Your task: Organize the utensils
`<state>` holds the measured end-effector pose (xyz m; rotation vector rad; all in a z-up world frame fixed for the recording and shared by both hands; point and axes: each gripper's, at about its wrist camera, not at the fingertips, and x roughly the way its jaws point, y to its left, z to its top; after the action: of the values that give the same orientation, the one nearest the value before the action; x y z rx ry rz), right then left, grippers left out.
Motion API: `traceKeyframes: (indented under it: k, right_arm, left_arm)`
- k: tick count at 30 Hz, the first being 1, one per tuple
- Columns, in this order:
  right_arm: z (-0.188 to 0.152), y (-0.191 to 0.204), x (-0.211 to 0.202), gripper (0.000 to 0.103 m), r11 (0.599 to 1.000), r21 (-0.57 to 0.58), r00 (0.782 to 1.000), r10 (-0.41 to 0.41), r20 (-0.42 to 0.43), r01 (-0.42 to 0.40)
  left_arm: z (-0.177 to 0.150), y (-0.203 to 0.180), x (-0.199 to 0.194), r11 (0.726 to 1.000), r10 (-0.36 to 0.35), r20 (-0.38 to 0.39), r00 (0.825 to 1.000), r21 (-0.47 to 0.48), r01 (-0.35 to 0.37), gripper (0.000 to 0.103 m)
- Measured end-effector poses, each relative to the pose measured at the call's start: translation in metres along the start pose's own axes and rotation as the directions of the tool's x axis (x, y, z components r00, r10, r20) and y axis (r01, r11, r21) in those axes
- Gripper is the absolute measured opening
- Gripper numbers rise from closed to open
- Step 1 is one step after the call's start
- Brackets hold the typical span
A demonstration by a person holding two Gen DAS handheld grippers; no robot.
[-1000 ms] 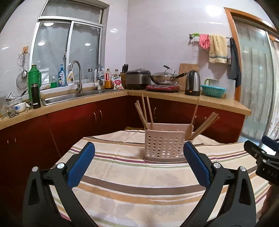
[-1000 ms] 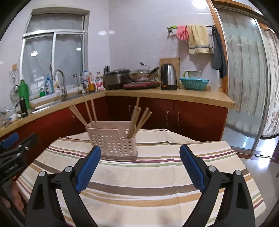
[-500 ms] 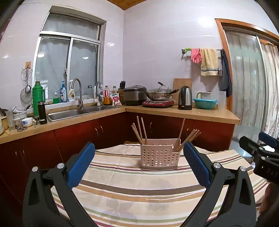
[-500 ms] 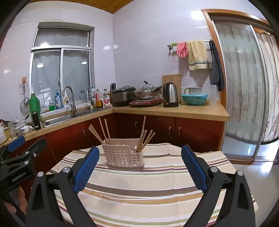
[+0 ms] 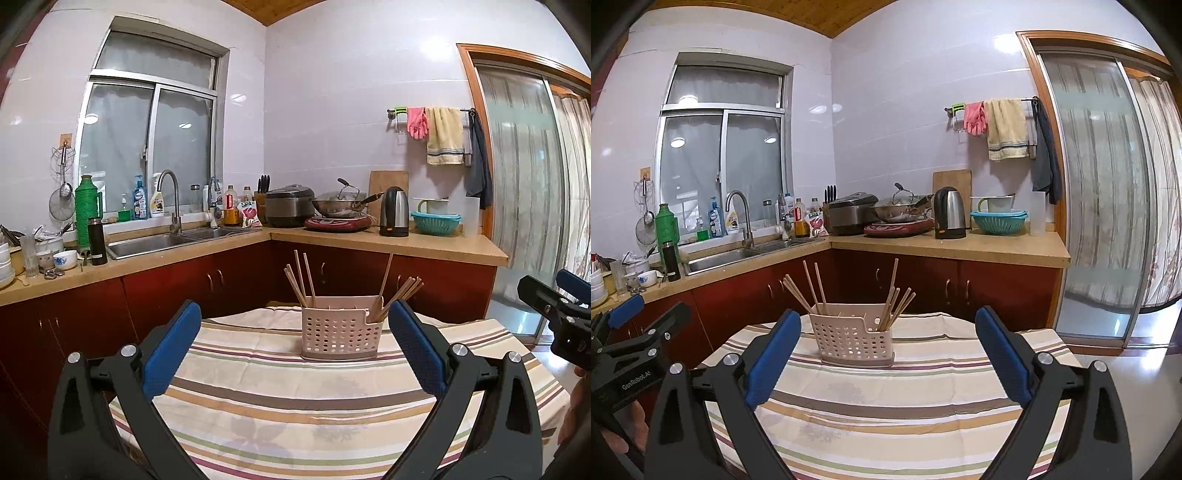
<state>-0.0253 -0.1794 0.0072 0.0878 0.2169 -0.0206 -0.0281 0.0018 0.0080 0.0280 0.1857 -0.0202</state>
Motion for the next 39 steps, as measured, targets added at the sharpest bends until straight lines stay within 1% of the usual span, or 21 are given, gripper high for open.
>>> traceKeyframes:
  k: [21,35,39]
  right_arm:
    - [-0.0010,-0.0007,0.0001,0.093,1.000,-0.012,1.000,0.004,-0.011,-0.004]
    - [-0.0029,-0.0006,0.0019,0.093,1.000,-0.012,1.000,0.004,-0.015,-0.004]
    - [-0.0044,-0.0010,0.0032,0.093,1.000,-0.013,1.000,0.005,-0.020,-0.005]
  left_arm:
    - [-0.0020,0.0051,0.0025,0.999,0.028,-0.015,1.000,-0.023,-0.028,0.099]
    - [-0.0058,0.0037,0.0054,1.000,0.027,-0.021,0.999,-0.013,-0.028,0.099]
    - [-0.0072,0.0038,0.0062,1.000,0.016,-0.024,1.000,-0.018,-0.016,0.099]
